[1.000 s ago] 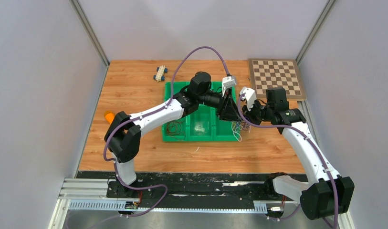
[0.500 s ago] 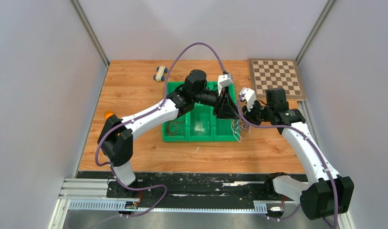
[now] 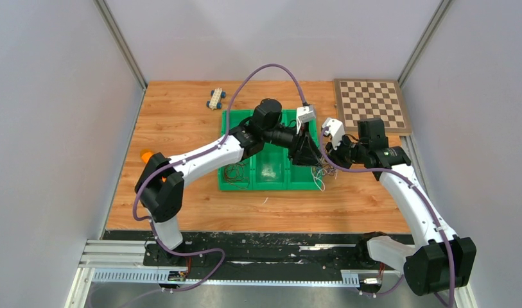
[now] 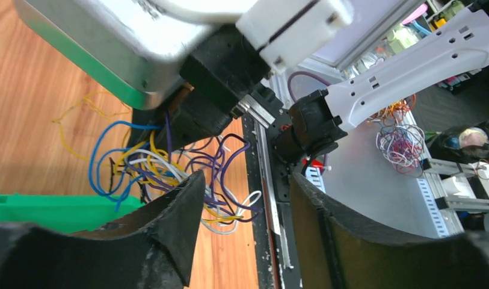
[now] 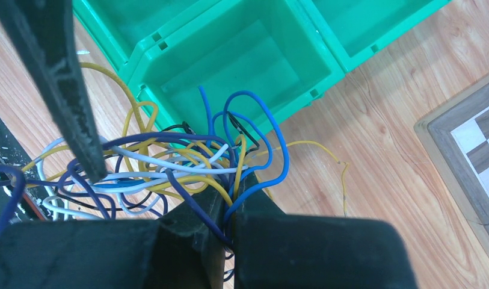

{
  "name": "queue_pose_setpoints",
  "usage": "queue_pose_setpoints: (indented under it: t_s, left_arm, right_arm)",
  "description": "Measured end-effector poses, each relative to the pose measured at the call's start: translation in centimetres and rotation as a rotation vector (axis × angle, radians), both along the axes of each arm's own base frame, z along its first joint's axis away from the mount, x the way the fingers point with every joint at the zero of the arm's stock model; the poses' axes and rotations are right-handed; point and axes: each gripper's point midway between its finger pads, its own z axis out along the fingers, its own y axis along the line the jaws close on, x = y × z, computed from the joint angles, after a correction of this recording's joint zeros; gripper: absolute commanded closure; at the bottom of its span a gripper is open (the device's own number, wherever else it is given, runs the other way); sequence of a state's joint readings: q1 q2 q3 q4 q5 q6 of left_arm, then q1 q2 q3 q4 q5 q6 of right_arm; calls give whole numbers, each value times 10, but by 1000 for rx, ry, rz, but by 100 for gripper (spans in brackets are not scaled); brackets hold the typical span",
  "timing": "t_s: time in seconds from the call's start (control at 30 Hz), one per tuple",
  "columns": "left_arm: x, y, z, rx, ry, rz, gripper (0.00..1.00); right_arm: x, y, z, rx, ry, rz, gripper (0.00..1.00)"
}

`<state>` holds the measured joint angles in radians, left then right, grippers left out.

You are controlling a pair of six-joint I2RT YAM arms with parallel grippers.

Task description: Untangle the cables

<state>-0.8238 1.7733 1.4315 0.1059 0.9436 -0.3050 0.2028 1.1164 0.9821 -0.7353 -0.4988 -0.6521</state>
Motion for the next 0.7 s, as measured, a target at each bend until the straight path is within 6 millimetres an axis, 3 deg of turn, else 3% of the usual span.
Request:
queue_pose_setpoints:
  t_s: [0.2, 0.23, 0.27, 0.33, 0.53, 0.7]
  left_arm:
    - [-11, -2, -9, 21, 14, -26, 55]
    - [-12, -2, -9, 21, 15, -28, 60]
    - [-13, -3, -9, 21, 15, -30, 76]
    - [-14, -3, -9, 22, 22, -33, 97]
    - [-20, 3, 7, -1, 14, -47, 100]
    - [-25, 35, 70, -104, -67, -34, 100]
  right_arm:
    - [0, 0, 0, 0, 1, 0, 100]
    - [0, 0, 0, 0, 1, 0, 100]
    - [0, 0, 0, 0, 1, 0, 100]
    - [0, 0, 0, 0, 0, -1, 100]
    - [8, -11, -11, -29, 16, -44, 96]
    - [21, -50, -42, -31, 122, -176, 93]
